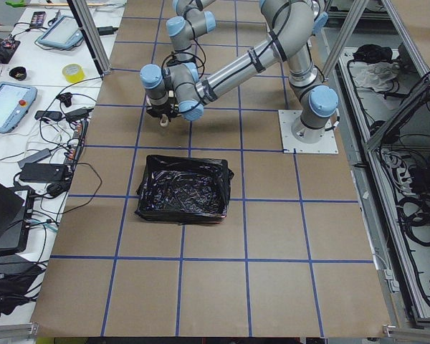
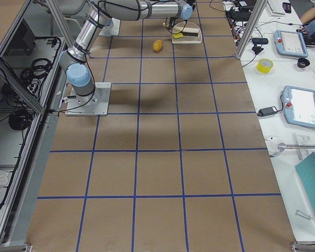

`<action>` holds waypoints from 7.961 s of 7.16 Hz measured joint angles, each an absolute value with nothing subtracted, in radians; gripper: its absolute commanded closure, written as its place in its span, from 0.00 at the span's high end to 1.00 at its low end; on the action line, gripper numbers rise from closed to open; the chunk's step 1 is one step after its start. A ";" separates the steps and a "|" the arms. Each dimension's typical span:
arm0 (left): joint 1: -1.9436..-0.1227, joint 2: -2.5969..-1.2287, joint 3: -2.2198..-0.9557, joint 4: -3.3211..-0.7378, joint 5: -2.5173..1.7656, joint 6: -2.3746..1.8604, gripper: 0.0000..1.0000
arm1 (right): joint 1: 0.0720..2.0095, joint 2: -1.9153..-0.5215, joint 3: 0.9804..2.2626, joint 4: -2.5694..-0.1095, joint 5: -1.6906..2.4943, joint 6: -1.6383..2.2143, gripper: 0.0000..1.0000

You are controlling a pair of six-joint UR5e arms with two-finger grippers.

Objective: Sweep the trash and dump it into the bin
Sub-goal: 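Sweep the sponge and banana peel into the dustpan with the right gripper's brush, then sweep the yellow potato into the dustpan with the brush in the right gripper, then lift the dustpan over the bin with left gripper while right returns the brush, then tilt the dustpan with the left gripper to dump the trash into the bin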

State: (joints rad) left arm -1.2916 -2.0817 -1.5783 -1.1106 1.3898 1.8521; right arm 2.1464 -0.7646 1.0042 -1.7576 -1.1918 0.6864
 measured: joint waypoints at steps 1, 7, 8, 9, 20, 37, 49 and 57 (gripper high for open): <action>-1.292 -2.080 -1.579 -1.110 1.390 1.857 0.00 | 2.134 -0.792 1.002 -1.703 -1.212 0.676 0.00; -1.235 -1.988 -1.694 -1.138 1.430 2.014 0.00 | 2.101 -1.176 1.395 -1.428 -1.402 0.710 0.00; -1.225 -1.945 -1.753 -1.141 1.434 2.025 0.00 | 2.102 -1.288 1.569 -1.518 -1.404 0.742 0.00; -1.220 -1.888 -1.825 -1.143 1.437 2.026 0.00 | 2.105 -1.381 1.714 -1.585 -1.403 0.793 0.00; -1.218 -1.727 -2.015 -1.091 1.551 1.999 0.00 | 2.224 -1.200 1.801 -1.976 -1.321 0.985 0.00; -1.117 -1.738 -1.992 -1.126 1.407 2.000 0.00 | 1.814 -1.142 1.423 -1.590 -1.619 0.400 0.00; -0.608 -1.803 -1.410 -1.454 1.758 1.956 0.00 | 1.225 -1.149 1.649 -1.831 -1.715 -0.348 0.00; -0.800 -1.871 -1.408 -1.271 2.163 2.097 0.00 | 1.224 -1.141 1.668 -1.841 -1.706 -0.336 0.31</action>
